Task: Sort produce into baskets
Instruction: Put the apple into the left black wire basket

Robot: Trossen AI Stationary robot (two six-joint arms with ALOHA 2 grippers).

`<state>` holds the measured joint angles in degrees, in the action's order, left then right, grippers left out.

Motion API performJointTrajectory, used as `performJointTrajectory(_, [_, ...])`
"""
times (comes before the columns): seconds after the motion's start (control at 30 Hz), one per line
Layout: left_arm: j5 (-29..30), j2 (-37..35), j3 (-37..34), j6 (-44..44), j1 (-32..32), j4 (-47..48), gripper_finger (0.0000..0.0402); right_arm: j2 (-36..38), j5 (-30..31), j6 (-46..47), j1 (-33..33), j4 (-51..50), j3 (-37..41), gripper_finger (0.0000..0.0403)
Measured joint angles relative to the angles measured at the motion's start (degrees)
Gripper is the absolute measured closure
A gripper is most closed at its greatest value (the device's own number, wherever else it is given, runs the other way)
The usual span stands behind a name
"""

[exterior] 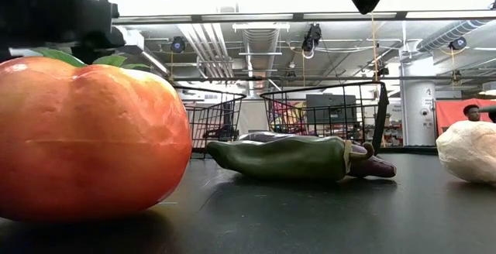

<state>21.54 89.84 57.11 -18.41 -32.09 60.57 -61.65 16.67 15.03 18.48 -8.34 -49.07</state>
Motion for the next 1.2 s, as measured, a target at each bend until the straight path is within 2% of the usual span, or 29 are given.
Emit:
performJointTrajectory(0.3, [-1.2,-0.1,-3.1,-0.1,0.2,-5.2,0.0047,0.0,0.0,0.4,0.0,0.0,0.0,0.0261])
performJointTrajectory(0.57, [-1.0,-0.1,-3.9,-0.1,0.2,-6.1,0.0049,0.0,0.0,0.9,0.0,-0.1,0.0,0.0261])
performJointTrajectory(0.9, [-2.0,-0.2,-3.7,-0.7,0.3,-6.4,0.0101,0.0,-0.1,0.9,0.0,-0.4,0.0,0.0261])
performJointTrajectory(1.07, [-5.0,0.0,-1.0,-1.8,0.0,-4.9,0.0104,0.0,-0.1,0.9,0.0,-0.4,0.0,0.0261])
performJointTrajectory(1.2, [-5.0,-1.4,4.9,-1.8,-0.1,-2.8,0.0105,0.0,-0.1,0.9,0.0,-1.2,0.0,0.0261])
